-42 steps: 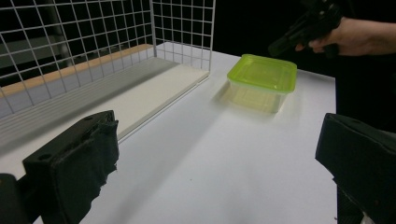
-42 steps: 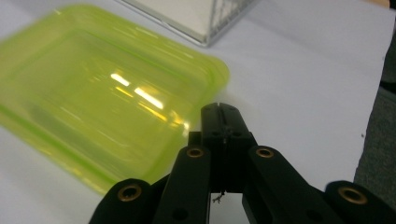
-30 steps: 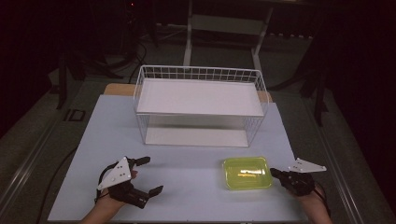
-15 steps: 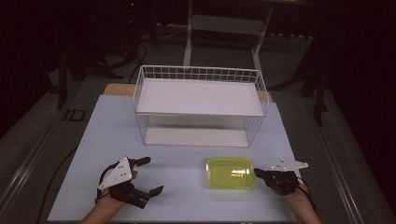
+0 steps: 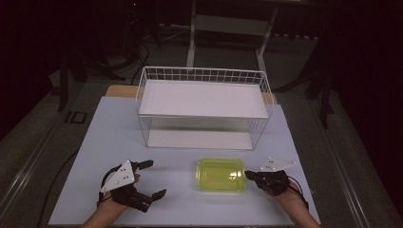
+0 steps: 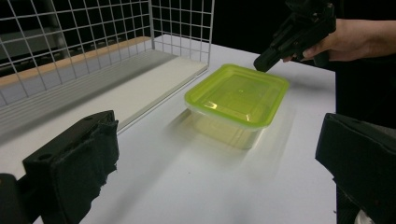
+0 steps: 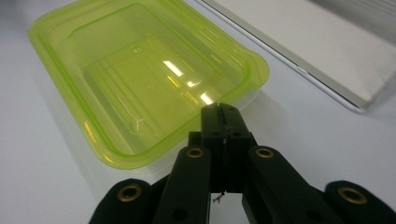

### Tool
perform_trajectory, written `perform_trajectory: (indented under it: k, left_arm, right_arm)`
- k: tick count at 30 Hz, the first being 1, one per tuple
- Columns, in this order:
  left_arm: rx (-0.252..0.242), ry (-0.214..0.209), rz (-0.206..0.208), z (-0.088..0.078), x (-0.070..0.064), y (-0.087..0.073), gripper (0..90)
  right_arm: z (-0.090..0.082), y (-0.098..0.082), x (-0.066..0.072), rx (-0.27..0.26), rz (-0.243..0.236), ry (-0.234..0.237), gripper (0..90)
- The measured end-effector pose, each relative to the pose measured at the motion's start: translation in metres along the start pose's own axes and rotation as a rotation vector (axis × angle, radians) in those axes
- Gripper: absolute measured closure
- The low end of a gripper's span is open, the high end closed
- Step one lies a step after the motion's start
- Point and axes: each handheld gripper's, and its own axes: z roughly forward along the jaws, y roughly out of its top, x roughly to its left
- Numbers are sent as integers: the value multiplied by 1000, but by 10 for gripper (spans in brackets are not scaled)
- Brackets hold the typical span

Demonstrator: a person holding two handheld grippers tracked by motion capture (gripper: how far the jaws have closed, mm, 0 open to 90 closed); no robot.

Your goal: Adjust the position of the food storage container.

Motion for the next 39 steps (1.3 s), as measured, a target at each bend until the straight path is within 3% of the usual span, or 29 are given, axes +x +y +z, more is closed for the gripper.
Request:
perform_trajectory:
  k: [23,36,39]
  left_arm:
    - [12,-12,2,1,-2,-1,0]
    - [15,-15,-7,3,-2,-2,0]
    - [19,0,-3,3,-1,-2,0]
  right_arm:
    - [31,29,24,11,-58,63,900]
    - [47,36,28,6,-68,75,900]
    - [48,39,29,6,-67,76,891]
